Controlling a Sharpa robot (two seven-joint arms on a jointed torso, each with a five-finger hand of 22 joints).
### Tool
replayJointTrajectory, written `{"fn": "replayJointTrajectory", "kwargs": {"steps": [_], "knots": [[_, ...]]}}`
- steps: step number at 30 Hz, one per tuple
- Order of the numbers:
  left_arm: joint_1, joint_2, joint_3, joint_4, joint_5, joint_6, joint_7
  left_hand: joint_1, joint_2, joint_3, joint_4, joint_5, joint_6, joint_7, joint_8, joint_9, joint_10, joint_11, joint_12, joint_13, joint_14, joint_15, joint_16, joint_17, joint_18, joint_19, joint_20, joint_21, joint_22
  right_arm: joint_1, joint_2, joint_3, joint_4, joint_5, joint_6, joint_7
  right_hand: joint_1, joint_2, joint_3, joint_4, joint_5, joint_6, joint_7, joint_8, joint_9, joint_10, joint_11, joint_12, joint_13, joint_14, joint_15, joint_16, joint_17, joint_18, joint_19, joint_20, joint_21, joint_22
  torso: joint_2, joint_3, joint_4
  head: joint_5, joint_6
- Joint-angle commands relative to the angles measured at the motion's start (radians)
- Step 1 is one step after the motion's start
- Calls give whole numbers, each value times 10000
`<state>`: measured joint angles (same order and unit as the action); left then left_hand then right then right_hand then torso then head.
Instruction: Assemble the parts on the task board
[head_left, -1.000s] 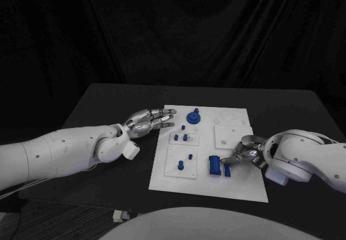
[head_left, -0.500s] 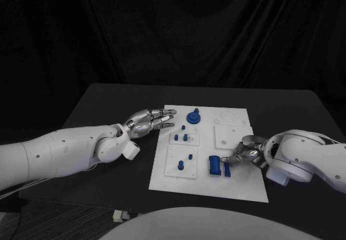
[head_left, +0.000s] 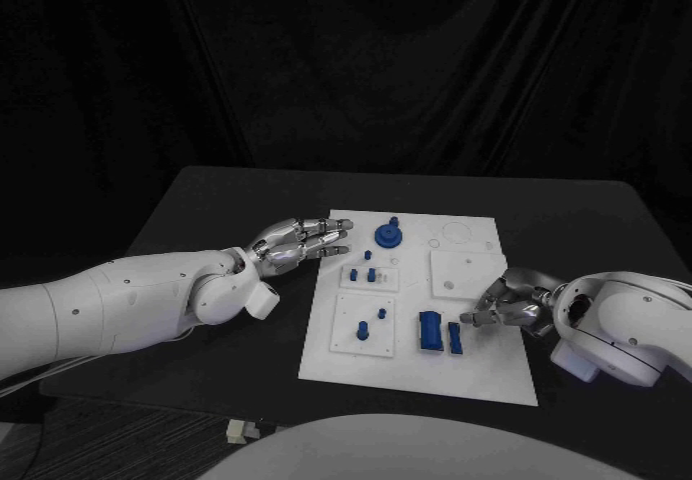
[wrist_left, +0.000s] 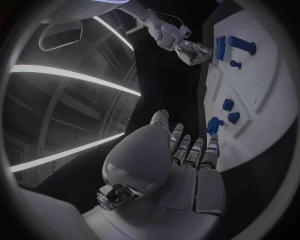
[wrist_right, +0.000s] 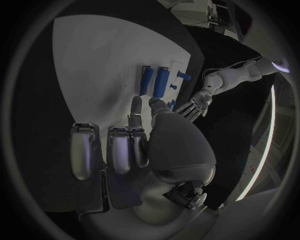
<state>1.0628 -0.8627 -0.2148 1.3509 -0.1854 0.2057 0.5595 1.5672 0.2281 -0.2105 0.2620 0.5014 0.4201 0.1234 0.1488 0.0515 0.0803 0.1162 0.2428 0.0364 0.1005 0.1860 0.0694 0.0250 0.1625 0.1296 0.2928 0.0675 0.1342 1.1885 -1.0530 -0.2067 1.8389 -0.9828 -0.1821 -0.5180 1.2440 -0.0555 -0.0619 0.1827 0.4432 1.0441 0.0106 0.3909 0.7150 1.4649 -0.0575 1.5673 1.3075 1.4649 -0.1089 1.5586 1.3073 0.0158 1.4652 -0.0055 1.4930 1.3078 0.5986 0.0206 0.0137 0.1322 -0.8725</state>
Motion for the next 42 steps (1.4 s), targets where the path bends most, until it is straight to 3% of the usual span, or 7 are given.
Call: {"fn": "replayJointTrajectory", "kwargs": {"steps": [1,4,10,14,18,25,42], "knots": [[-14,-8,10,39,71,91,127,88,-5,53,-11,65,25,43,52,15,-9,-19,42,3,-10,58,-13,7,-100,78,6,64,-5,-21,-213,1,365,-1982,-1311,1358,430,-49,1,-238,-296,-446,-28,645,567,1059,-77,35,2633,1027,-101,63,2478,27,734,-12,106,2388,-7,6,-2,50,-2],[-14,-13,10,36,71,91,135,95,-4,58,-17,72,45,53,61,17,-7,-18,40,3,-7,61,-11,8,-101,80,6,65,-6,-155,-409,-1,626,-2932,-1781,1784,961,-372,-22,-303,-1166,-710,-57,1336,1032,1059,-76,35,2633,1057,-100,120,2629,16,745,-10,148,2402,-11,7,-2,49,-2],[-14,-22,10,40,71,94,140,128,-2,85,-52,119,124,90,96,26,0,-13,43,4,-3,69,-10,8,-110,86,6,67,-12,-548,-630,-3,856,-4098,-2586,2287,1597,-666,43,120,-1404,-862,-120,2176,1458,1059,-102,35,2633,1059,-134,122,2635,39,690,-21,64,2370,-9,2,-7,53,-2],[-15,-20,10,37,71,96,141,128,-2,85,-52,119,124,90,96,26,0,-13,43,4,-3,69,-10,8,-110,86,6,67,-12,-734,-643,-4,836,-4518,-2535,2289,1925,-928,-40,747,-1824,-973,-185,2880,1860,1059,-148,35,2633,1059,-174,122,2635,57,646,-46,-5,2346,-5,0,-10,66,-2],[-15,-15,10,35,71,105,139,135,-3,90,-61,132,146,103,106,29,1,-11,44,4,-4,69,-11,8,-113,85,6,67,-16,-862,-605,-4,785,-4885,-2324,2183,1803,-1271,-289,1113,-3126,-894,-296,3840,2500,1059,-245,35,2633,1059,-235,122,2635,101,554,-103,-167,2288,-1,-1,-8,46,-2],[-16,-5,10,27,71,107,153,141,-2,95,-67,144,154,111,110,30,-5,-10,26,1,-4,69,-11,7,-115,89,6,69,-14,-1052,-506,-4,725,-5148,-1814,1993,1670,-1375,-366,1126,-3774,-1238,-331,4381,2992,1059,-281,35,2633,1059,-255,122,2635,148,451,-128,-349,2224,4,3,0,20,-2],[-24,-10,10,33,71,123,177,144,-1,102,-73,151,151,117,110,28,-9,-7,19,0,-6,74,-13,7,-119,87,6,67,-20,-1270,-255,-5,502,-5309,-1293,1670,1696,-1367,-357,1116,-3815,-1361,-333,4490,3107,1059,-284,35,2633,1059,-253,122,2635,187,368,-127,-498,2172,-8,0,0,72,-2]]}}
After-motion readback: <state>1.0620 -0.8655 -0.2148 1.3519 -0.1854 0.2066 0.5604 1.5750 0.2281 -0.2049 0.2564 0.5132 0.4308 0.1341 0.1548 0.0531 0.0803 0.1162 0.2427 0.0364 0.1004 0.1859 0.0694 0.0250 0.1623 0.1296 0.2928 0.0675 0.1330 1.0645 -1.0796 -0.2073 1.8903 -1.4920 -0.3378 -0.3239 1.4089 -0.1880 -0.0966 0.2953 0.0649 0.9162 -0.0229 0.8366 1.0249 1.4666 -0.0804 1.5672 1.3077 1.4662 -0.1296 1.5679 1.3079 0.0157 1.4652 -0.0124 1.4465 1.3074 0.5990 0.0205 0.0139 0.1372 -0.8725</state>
